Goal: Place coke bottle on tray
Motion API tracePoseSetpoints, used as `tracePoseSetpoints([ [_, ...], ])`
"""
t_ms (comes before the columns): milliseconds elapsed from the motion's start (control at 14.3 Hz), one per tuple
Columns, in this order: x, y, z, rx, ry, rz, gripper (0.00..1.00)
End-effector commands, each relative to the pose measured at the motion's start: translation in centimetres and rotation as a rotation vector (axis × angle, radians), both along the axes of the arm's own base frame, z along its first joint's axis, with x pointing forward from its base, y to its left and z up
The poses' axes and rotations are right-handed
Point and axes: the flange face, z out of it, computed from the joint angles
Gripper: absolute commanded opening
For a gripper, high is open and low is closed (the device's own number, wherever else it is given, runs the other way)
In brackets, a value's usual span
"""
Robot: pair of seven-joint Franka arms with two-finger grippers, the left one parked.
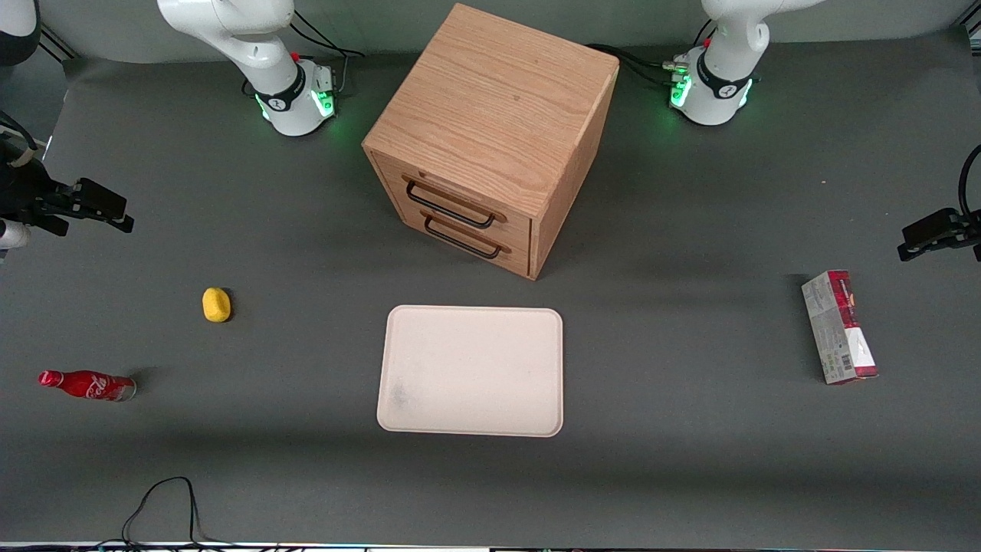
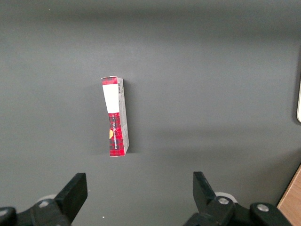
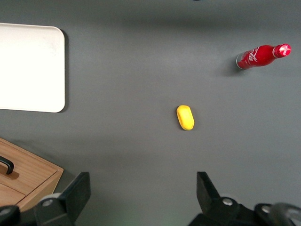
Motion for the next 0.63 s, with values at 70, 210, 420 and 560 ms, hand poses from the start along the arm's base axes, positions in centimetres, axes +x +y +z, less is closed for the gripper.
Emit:
tracePoseSetpoints([
  [70,0.22,0.07,0.39,0.0,0.004,-0.021,1.0],
  [210,0.3,0.05,0.22,-0.002,0.007,-0.021,1.0],
  [420,0.3,0.15,0.08,0.0,0.01,-0.02,1.0],
  [560,0.34,0.08,-0.08,0.002,0.013,-0.023,1.0],
])
